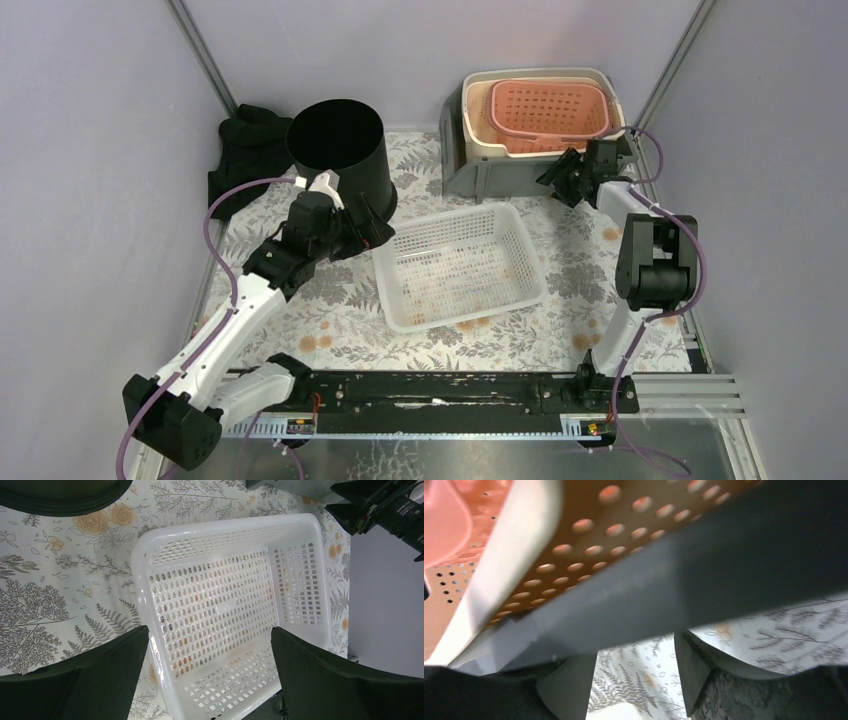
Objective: Turn the large container upside down
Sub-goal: Move the container to the center of the board.
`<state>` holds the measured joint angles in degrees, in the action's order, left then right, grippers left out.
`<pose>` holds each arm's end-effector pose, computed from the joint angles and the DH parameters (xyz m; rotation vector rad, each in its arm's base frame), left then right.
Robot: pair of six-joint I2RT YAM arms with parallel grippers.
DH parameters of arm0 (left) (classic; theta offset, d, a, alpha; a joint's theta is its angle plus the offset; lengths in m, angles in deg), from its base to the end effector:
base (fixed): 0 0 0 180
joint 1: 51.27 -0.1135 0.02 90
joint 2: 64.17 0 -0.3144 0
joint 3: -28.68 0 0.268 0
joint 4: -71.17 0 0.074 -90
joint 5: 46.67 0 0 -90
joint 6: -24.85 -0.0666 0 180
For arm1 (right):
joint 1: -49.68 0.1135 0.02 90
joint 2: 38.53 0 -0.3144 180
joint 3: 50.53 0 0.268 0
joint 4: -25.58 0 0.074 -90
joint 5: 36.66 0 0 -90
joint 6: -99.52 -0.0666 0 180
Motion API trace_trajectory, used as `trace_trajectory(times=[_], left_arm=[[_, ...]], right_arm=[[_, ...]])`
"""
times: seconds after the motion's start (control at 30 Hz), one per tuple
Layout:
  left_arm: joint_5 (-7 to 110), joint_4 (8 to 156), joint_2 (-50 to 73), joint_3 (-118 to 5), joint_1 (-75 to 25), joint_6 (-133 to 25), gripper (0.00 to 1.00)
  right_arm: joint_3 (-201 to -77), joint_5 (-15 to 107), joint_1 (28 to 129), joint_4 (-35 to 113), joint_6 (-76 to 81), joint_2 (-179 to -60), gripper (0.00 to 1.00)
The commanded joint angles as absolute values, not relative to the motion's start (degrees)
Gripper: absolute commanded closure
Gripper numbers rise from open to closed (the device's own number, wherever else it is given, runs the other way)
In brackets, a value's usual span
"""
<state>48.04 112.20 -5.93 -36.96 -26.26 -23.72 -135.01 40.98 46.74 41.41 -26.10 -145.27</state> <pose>0.2126 -0.1052 0.3376 -0.2727 2.2382 -0.7393 0.4681 -0.0098 0.2273 0.6370 2.1838 0.5471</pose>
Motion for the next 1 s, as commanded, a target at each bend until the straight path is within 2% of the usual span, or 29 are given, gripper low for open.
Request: trace_trajectory(times=[0.0, 0.13, 0.27, 0.4, 0.7, 0.97], left_arm=[[48.46, 111.62, -6.32, -36.99, -26.4, -24.12, 0.0], [48.37, 111.7, -6.64, -36.99, -26.4, -24.11, 0.0], [48.21, 111.97, -7.18, -36.5, -26.4, -24.19, 0.0], [48.49, 111.97, -6.9, -35.79, -26.39, -24.11, 0.0], [49.72, 111.79, -5.86, -35.66, -26.4, -24.53, 0.0], [52.35, 112.19, -5.79, -36.58, -26.31, -25.52, 0.0]], right_arm=[[-138.9, 33.88, 49.93, 38.71, -27.68, -148.37, 0.36], [-138.32, 33.94, 52.03, 39.1, -26.34, -146.29, 0.35], [-133.16, 38.27, 52.73, 41.05, -22.53, -137.23, 0.26], [-129.89, 40.07, 52.71, 47.06, -17.34, -129.17, 0.25], [-122.12, 34.46, 52.75, 55.28, -8.45, -119.85, 0.3], [-118.81, 30.76, 54.01, 56.94, -6.67, -119.18, 0.44]])
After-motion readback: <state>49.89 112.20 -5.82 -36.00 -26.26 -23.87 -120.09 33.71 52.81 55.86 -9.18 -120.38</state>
